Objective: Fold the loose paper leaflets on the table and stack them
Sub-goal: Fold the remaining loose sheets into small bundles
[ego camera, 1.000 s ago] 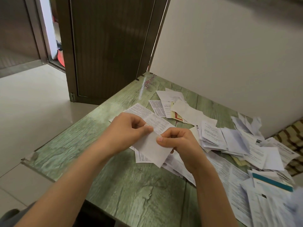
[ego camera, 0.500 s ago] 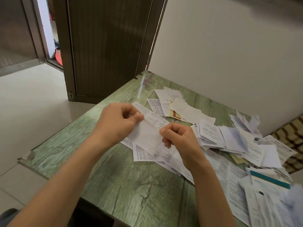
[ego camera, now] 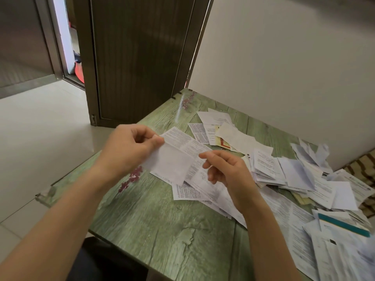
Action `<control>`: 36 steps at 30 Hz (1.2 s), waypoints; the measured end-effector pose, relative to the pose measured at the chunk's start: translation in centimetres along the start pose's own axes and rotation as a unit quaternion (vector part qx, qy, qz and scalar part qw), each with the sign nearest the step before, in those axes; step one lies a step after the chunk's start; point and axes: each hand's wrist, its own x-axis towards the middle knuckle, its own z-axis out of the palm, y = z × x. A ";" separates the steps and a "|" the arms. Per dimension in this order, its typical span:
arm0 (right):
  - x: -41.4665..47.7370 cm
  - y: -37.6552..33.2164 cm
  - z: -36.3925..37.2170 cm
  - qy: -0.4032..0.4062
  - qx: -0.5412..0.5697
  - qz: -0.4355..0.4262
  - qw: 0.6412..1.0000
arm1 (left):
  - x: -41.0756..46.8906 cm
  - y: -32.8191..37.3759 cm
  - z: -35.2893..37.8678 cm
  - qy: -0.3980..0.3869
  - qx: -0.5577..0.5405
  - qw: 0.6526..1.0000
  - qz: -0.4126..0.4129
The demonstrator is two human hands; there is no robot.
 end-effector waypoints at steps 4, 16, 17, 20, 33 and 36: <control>-0.3 0.2 1.1 -0.044 -0.012 0.005 0.999 | 0.3 -0.4 0.8 -0.013 -0.016 1.000 -0.010; 0.7 1.1 -3.5 0.391 -0.011 -0.062 0.918 | -0.2 0.0 5.6 -0.005 -0.062 0.997 -0.034; 0.9 1.5 -4.4 0.442 -0.044 -0.060 0.894 | -0.2 0.1 5.8 -0.007 -0.062 0.997 -0.039; 1.0 2.9 -6.3 0.515 -0.174 -0.009 0.839 | -0.2 0.2 6.4 -0.019 -0.052 0.997 -0.050; 1.1 3.3 -5.1 0.527 -0.319 -0.011 0.788 | -0.1 0.8 6.6 -0.046 -0.019 0.997 -0.065; 1.2 3.2 -3.5 0.478 -0.353 -0.080 0.800 | 0.1 0.7 6.4 -0.049 -0.031 0.995 -0.075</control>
